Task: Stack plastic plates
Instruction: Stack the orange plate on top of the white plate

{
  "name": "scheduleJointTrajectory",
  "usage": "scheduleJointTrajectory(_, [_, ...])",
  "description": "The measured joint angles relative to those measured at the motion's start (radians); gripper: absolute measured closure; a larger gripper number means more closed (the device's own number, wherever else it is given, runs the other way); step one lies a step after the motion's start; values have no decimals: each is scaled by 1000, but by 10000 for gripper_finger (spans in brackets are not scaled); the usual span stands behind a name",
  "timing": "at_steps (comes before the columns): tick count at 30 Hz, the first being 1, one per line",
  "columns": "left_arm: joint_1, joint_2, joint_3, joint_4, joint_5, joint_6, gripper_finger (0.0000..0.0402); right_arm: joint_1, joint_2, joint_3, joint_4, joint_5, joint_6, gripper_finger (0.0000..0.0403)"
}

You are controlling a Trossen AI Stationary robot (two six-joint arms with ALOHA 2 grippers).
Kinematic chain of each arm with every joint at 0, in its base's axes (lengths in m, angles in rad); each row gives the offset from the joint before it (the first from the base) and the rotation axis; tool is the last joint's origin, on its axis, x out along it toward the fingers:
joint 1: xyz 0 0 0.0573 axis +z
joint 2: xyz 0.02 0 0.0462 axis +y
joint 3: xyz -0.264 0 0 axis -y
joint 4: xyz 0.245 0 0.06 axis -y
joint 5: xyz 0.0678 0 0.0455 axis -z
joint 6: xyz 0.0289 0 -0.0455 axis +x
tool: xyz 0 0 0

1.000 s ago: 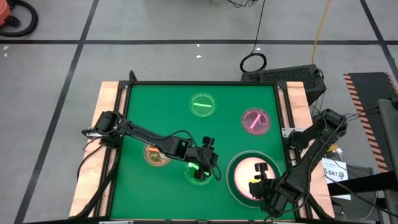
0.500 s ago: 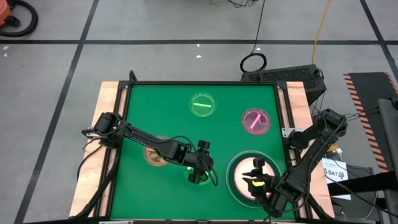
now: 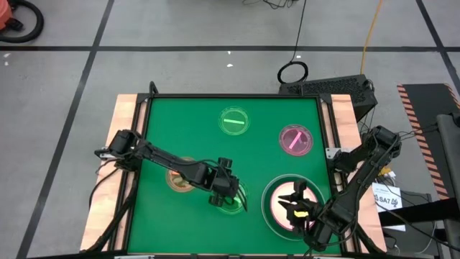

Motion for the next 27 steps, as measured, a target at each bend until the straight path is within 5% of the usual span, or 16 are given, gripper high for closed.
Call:
scheduleJointTrajectory(14, [-1, -25, -81, -123, -63, -103, 211, -1, 0, 0, -69, 51, -9, 328])
scheduleJointTrajectory(27, [-138, -402, -415, -5, -290, -410, 211, -27, 1, 0, -114, 54, -25, 328])
